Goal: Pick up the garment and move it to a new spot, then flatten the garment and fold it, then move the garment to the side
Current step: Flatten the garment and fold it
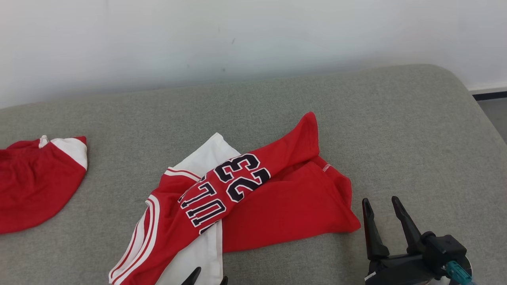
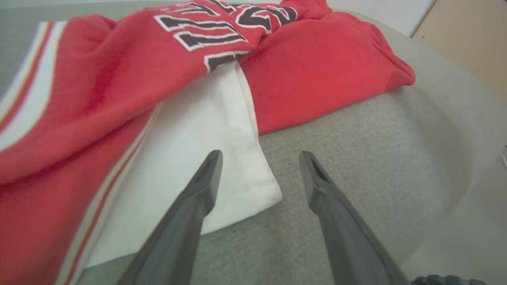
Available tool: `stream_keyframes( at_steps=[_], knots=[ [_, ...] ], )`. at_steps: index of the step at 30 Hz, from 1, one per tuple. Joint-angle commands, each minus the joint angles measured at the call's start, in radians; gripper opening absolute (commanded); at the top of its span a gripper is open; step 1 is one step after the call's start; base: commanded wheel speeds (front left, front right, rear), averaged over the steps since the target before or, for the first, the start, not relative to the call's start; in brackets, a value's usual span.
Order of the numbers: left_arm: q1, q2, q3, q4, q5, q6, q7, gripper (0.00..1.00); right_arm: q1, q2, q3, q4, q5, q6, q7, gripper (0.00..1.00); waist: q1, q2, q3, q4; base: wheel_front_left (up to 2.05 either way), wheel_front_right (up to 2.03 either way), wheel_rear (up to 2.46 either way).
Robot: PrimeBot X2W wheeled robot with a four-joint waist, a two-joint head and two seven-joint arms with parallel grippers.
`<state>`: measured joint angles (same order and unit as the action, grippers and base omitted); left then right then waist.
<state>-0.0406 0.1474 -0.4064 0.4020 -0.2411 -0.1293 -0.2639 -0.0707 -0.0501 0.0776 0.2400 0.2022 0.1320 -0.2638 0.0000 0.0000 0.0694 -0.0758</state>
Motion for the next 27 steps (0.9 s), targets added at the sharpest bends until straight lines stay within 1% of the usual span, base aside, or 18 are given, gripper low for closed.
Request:
stream_keyframes(
  at_steps=[1, 8, 9, 10, 11, 14, 18, 24, 27],
  knots=[
    [-0.021, 0.0, -0.007, 0.017, 0.003, 0.001, -0.001, 1.0, -0.007, 0.0, -0.003, -0.003, 0.006, -0.003, -0.001, 1.0, 0.0, 0.0, 0.017, -0.018, 0.0, 0.0, 0.0],
    [-0.059, 0.001, -0.039, 0.139, 0.004, 0.0, -0.001, 1.0, -0.01, 0.0, -0.012, -0.009, 0.0, -0.003, -0.001, 1.0, 0.0, 0.0, 0.031, -0.032, 0.0, 0.0, 0.0],
    [-0.062, -0.002, -0.044, 0.161, 0.0, 0.0, 0.0, 0.89, -0.011, 0.0, -0.013, -0.009, -0.001, -0.003, -0.001, 1.0, 0.0, 0.0, 0.032, -0.032, 0.0, 0.0, 0.0],
    [-0.07, -0.004, -0.051, 0.179, -0.001, 0.0, 0.001, 0.41, -0.011, 0.0, -0.016, -0.009, -0.002, -0.003, -0.001, 1.0, 0.0, 0.0, 0.031, -0.03, 0.0, 0.0, 0.0],
    [-0.076, -0.007, -0.057, 0.19, -0.005, 0.0, 0.003, 0.0, -0.01, 0.0, -0.018, -0.008, -0.004, -0.003, -0.001, 1.0, 0.0, 0.0, 0.029, -0.027, 0.0, 0.0, 0.0],
    [-0.092, -0.015, -0.061, 0.187, -0.025, 0.0, 0.002, 0.0, -0.004, 0.0, -0.024, -0.007, -0.006, -0.003, -0.001, 1.0, 0.0, 0.0, 0.021, -0.011, 0.0, 0.0, 0.0],
    [-0.097, 0.005, -0.022, 0.125, -0.037, 0.0, -0.001, 0.0, 0.01, 0.0, -0.025, -0.003, -0.003, -0.003, -0.001, 1.0, 0.0, 0.0, 0.003, 0.02, 0.0, 0.0, 0.0],
    [-0.047, 0.052, 0.051, -0.062, -0.05, 0.007, -0.001, 0.0, 0.03, 0.0, -0.025, 0.003, 0.013, -0.003, -0.001, 1.0, 0.0, 0.0, -0.031, 0.078, 0.0, 0.0, 0.0],
    [-0.008, 0.082, 0.074, -0.153, -0.052, 0.025, 0.0, 0.0, 0.037, 0.0, -0.023, 0.006, 0.018, -0.003, -0.001, 1.0, 0.0, 0.0, -0.042, 0.103, 0.0, 0.0, 0.0]
  ],
)
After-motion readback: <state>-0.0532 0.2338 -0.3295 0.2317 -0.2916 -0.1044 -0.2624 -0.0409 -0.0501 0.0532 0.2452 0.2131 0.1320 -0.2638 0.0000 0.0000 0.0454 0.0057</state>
